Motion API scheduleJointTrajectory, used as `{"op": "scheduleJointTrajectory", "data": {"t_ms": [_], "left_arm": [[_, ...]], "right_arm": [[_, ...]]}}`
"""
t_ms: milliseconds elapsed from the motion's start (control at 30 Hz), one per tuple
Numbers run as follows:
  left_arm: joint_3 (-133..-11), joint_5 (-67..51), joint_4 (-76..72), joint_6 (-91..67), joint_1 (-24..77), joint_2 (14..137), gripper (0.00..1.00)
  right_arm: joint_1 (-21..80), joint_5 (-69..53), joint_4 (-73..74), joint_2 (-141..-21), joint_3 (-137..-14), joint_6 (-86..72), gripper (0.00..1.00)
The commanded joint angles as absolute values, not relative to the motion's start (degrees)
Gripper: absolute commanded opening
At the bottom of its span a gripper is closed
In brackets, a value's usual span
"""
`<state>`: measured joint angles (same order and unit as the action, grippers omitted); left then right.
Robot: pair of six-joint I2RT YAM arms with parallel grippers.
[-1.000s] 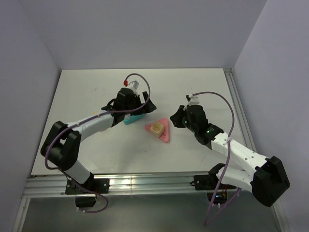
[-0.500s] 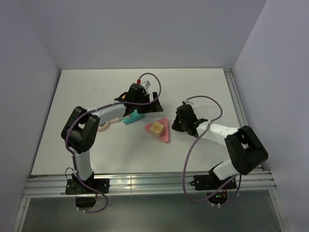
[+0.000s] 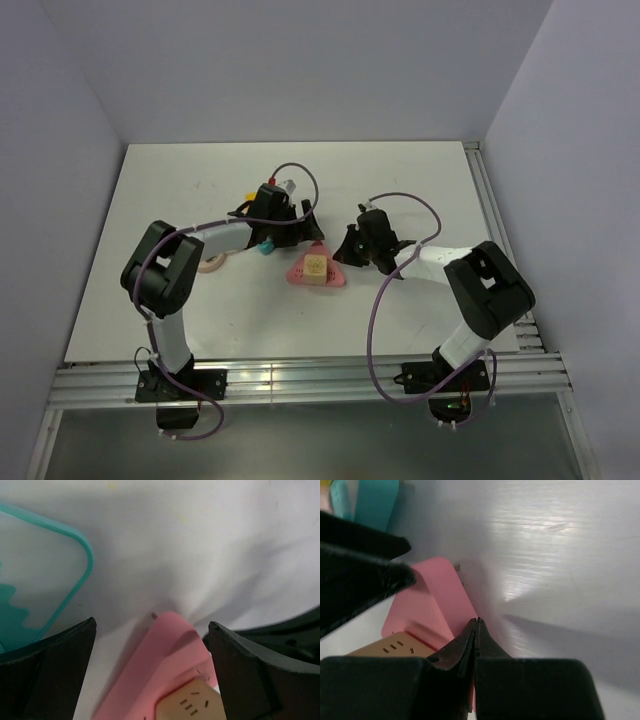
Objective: Insert the plug
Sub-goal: Adjust the socket at the center of the board.
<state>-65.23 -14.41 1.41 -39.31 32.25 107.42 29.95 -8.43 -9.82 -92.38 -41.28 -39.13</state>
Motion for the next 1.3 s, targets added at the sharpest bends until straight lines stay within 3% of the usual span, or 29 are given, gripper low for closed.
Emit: {"op": "scheduleJointTrajectory", "data": {"t_ms": [0,333,467,533,733,800,900,1067,1267], "left_arm": [[-63.3,-13.8,-2.2,-40.4,27.3,105.1,0.99],[-63.2,-13.5,3.5,-41.3,28.5,101.1,1.0],[-66.9,-4.0,11.5,-42.2,32.3,99.3,1.0],[-68.9,3.2,16.7,-44.5,35.7,98.7,1.0],[-70.5,4.1,20.8,-47.1,36.8,100.0,0.99],[-72.1,6.2,22.8,-48.6,37.3,101.6,0.92],[-73.3,7.6,24.3,-48.7,38.2,102.7,0.91],[-74.2,8.0,25.5,-49.2,38.5,103.9,0.91],[-77.2,8.8,28.1,-49.9,39.2,106.5,0.88]], "right_arm": [[31.1,-13.6,-14.5,-93.0,-43.5,-36.4,0.01],[33.4,-16.5,-15.0,-91.9,-43.4,-33.7,0.01],[33.6,-13.7,-14.9,-89.0,-41.4,-33.5,0.01],[33.6,-11.7,-14.5,-86.0,-40.7,-33.0,0.01],[33.6,-6.0,-13.4,-75.8,-36.6,-33.3,0.0],[33.6,-5.1,-12.8,-71.4,-34.9,-33.0,0.0],[33.7,-7.3,-12.5,-66.7,-33.8,-30.9,0.0],[40.2,-5.1,-12.7,-61.1,-33.5,-25.7,0.01],[46.1,-5.7,-12.1,-63.0,-35.5,-22.7,0.02]]}}
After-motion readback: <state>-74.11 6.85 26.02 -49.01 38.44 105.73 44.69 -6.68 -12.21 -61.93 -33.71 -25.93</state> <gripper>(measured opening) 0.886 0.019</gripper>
